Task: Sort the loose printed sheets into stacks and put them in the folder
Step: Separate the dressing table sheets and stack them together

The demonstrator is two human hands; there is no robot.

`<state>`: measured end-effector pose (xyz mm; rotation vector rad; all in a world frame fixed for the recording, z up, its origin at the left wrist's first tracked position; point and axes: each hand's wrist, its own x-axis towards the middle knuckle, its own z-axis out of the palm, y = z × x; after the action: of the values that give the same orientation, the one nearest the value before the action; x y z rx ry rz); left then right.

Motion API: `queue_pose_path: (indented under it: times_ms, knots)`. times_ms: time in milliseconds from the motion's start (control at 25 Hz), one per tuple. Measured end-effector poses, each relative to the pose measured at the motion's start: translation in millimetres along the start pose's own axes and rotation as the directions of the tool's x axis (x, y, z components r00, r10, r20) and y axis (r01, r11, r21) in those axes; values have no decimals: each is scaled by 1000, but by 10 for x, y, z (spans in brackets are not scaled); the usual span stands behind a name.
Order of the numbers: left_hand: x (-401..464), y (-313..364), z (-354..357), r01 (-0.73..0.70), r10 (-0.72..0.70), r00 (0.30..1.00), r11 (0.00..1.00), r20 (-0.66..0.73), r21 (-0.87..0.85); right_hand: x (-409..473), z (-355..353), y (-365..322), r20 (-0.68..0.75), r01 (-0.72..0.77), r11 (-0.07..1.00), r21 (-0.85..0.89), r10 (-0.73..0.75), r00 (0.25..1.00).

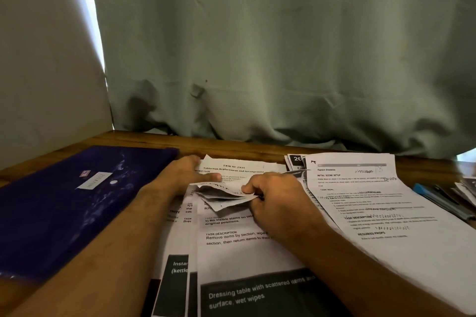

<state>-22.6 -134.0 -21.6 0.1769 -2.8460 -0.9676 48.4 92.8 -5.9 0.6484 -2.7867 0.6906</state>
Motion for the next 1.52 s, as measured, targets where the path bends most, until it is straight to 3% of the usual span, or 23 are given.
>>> queue_pose_path:
  times_ms: [80,160,240,400,520,640,760,880,960,1000,1040,1120,1200,1520]
  knots:
    - [42,8,24,-37,36,999,998,-15,-44,-10,-1,-6,8,-7,1000,3,7,1000]
    - [65,30,40,-69,41,991,972,-130,-223,-14,-8,-9,21,-12,1000,6,11,1000]
    - [65,60,50,-61,-42,973,904,-228,-424,-12,-19,-10,31,-23,1000,18,23,999]
    - [42,77,-14,-52,-169,961,665,-218,-745,-25,-9,16,-1,-19,999,40,19,1000]
    - [-57,88,-112,-33,-91,993,435,-81,-900,-27,37,44,-95,3,996,94,7,995]
    - [-159,111,-171,-24,85,996,476,18,-879,24,48,73,-267,29,980,198,25,963]
    - [-245,110,-220,-12,269,950,537,158,-843,73,36,50,-321,27,968,248,56,945]
    - [-307,96,-286,76,358,851,639,384,-765,96,55,51,-265,-16,962,271,90,960]
    - [-317,86,-322,196,373,794,590,480,-783,65,75,62,-190,-71,972,222,114,975]
    - [-297,87,-315,215,353,809,566,470,-796,39,89,76,-168,-82,972,222,121,978]
    - [-257,87,-281,166,296,866,590,403,-790,7,103,88,-156,-84,966,244,124,980]
    - [-162,100,-170,13,90,989,735,117,-678,-34,125,102,-136,-94,952,293,138,981]
    - [-97,121,-70,27,-75,995,817,-61,-576,-34,123,91,-109,-121,942,314,162,981]
    - [35,100,-4,125,-203,977,794,-65,-594,6,110,99,-110,-119,955,270,154,982]
